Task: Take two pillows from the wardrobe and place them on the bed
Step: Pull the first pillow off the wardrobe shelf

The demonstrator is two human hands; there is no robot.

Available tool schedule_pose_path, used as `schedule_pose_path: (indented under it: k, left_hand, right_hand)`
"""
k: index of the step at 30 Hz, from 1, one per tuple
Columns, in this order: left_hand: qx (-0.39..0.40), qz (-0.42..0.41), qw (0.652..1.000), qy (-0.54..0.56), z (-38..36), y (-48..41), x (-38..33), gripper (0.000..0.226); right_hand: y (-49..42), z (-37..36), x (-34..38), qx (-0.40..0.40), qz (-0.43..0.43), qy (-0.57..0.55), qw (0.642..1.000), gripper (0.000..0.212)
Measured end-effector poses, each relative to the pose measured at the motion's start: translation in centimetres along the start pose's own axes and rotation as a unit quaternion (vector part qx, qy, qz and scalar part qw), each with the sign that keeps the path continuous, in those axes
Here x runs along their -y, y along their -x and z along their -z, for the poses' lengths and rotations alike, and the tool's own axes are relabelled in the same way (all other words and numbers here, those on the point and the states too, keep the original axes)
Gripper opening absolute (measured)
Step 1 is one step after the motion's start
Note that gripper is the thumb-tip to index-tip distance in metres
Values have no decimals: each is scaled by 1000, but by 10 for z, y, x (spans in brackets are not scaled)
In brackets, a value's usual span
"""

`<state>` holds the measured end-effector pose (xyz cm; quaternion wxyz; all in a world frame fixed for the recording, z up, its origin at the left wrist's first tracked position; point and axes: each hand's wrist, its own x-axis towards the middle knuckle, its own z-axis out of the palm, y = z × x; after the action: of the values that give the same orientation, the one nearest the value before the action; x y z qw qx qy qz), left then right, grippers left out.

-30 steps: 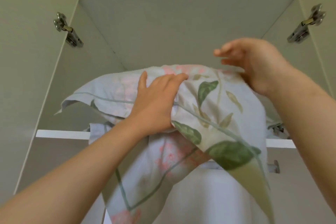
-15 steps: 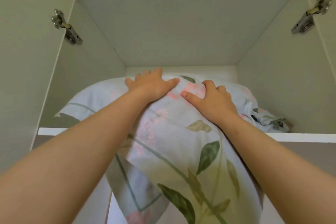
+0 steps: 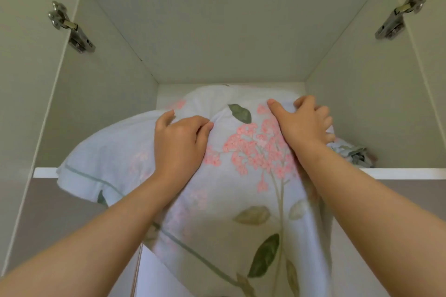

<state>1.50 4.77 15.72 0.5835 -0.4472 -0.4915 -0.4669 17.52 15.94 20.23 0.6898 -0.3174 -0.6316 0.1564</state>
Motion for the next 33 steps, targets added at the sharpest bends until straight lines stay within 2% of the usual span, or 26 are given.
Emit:
schedule_pose_path:
  k: [3,5,7,9,15,22,26,29,33]
  left_hand:
    - [-40,-19,999,-10,-2,18,3,30]
    - [-60,-15,998,-23,-4,24,2,28]
    - [-71,-5,997,-30,-6,26,-1,27]
    - [-75,2,996,-39,-8,27,-3,27]
    - [-73,41,996,-9,-5,24,-5,29]
    - [-32,202,975,83,24,-23,-13,36]
    - [-15,234,967,102,34,-45,-14,36]
    - [-5,239,964,121,46,-65,-18,47]
    - [1,228,968,106,64,-93,-30,67]
  right_hand:
    - [-11,-7,5,32,-67,-10,997,92]
    - [-12,-15,4,63,-89,-19,994,100]
    - [-10,-17,3,83,-85,-29,993,94]
    - [-10,-14,5,92,-57,-44,993,79]
    - [-3,-6,15,35,107,-84,990,20]
    - [-3,11,44,-74,199,-184,960,23]
    - [-1,22,59,-94,251,-290,919,30]
    - [5,34,67,-89,291,-347,887,40]
    - [7,45,69,-103,329,-371,862,41]
